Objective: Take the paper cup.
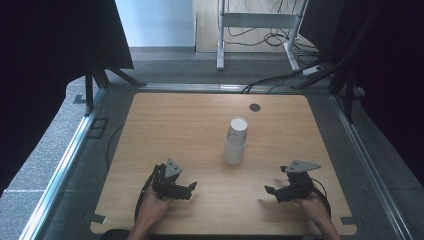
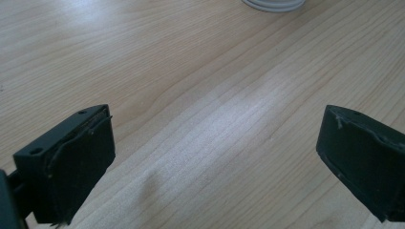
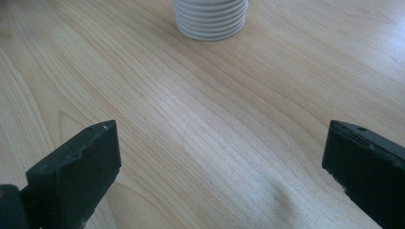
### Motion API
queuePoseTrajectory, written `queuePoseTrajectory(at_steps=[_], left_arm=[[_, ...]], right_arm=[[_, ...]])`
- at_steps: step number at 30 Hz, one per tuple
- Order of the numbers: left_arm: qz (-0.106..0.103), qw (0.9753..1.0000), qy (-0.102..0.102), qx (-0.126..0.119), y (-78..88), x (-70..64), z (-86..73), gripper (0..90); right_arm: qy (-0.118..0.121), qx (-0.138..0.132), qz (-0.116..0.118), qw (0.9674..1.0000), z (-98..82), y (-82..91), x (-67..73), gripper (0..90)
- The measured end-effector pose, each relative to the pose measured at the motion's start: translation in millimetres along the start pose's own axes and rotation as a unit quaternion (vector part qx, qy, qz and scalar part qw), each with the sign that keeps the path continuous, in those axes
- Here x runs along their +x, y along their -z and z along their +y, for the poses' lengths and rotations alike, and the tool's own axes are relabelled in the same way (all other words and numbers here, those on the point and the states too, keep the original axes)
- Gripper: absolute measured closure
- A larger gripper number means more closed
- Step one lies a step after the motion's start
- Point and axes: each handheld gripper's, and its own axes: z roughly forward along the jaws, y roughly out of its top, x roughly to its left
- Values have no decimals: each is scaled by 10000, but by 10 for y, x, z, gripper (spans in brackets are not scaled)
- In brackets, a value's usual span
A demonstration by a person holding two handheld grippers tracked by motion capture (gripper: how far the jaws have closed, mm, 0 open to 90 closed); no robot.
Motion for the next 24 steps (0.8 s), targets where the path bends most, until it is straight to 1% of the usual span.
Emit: queuePoseTrajectory(at_steps=[4, 7, 8, 13, 17, 21, 24], left_arm=[[-9, 10000, -14, 12, -4, -5, 36, 0], [-118, 9999, -4, -91, 9, -4, 83, 0], [-110, 9999, -2, -112, 9, -7, 95, 0], [-201, 9997, -17, -126, 3, -5, 146, 0], [-286, 9995, -42, -118, -18, -3, 191, 0], [-408, 9991, -10, -92, -48, 12, 229, 0], [-440, 9990, -27, -104, -53, 26, 267, 0]], right_arm=[[9, -4, 27, 10000, 14, 3, -2, 0], [15, -40, 74, 10000, 49, 13, -6, 0], [17, -51, 81, 10000, 58, 19, -8, 0], [-38, -98, 149, 9998, 89, 30, -17, 0], [-47, -60, 145, 9999, 125, 30, -14, 0], [-63, -6, 179, 9998, 158, 21, -15, 0], [-92, 18, 186, 9998, 184, 13, -14, 0]])
